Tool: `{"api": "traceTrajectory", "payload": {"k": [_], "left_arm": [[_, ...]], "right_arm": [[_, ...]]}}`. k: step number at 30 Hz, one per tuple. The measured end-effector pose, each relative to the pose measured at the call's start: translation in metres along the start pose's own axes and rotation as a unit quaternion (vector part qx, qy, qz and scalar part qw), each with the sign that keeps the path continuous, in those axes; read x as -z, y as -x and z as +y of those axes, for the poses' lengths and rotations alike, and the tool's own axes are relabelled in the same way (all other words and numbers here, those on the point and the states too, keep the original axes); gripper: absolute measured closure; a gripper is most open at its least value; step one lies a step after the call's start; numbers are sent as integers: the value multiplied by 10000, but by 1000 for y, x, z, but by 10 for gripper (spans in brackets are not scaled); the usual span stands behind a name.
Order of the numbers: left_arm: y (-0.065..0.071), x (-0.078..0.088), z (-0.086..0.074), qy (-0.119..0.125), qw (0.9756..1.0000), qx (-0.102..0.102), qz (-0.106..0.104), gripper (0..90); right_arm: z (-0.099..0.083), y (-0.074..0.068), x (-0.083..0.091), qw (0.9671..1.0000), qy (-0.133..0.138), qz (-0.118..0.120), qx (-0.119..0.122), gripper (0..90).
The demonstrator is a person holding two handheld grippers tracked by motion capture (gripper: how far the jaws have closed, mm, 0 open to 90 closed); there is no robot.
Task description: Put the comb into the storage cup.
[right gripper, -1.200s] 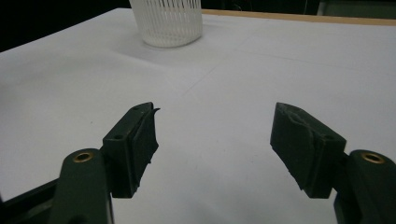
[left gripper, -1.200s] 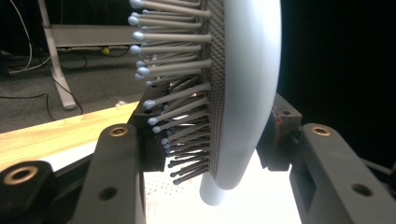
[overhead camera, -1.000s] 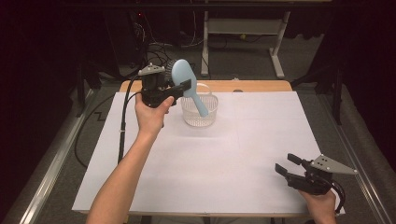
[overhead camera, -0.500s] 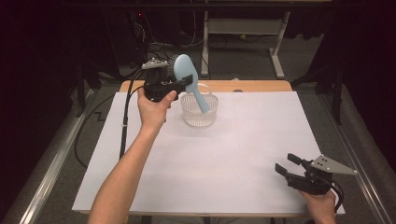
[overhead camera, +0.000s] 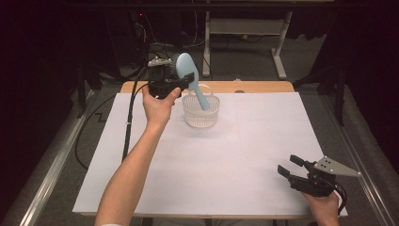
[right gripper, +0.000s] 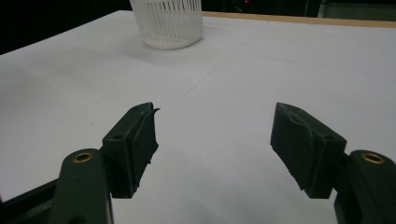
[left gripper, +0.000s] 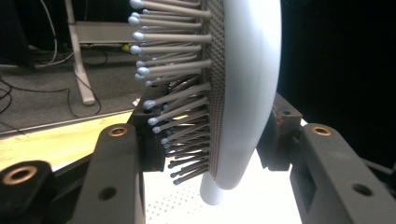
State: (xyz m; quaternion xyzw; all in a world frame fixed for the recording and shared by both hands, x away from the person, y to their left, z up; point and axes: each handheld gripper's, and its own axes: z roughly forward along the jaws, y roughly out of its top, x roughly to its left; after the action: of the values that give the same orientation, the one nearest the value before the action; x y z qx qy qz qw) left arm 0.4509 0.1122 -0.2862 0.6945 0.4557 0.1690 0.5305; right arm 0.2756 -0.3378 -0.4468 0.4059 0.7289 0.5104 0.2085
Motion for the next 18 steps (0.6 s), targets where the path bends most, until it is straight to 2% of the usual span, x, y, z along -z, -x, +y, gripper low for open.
{"api": "traceTrajectory", "payload": {"k": [5, 18], "left_arm": [[-1, -7, -2, -74, 9999, -28, 105, 524], [-2, -20, -7, -198, 9996, -41, 217, 520]], "right_arm": [[0, -1, 0, 10000, -1, 10, 30, 322], [0, -1, -1, 10000, -36, 26, 64, 321]]}}
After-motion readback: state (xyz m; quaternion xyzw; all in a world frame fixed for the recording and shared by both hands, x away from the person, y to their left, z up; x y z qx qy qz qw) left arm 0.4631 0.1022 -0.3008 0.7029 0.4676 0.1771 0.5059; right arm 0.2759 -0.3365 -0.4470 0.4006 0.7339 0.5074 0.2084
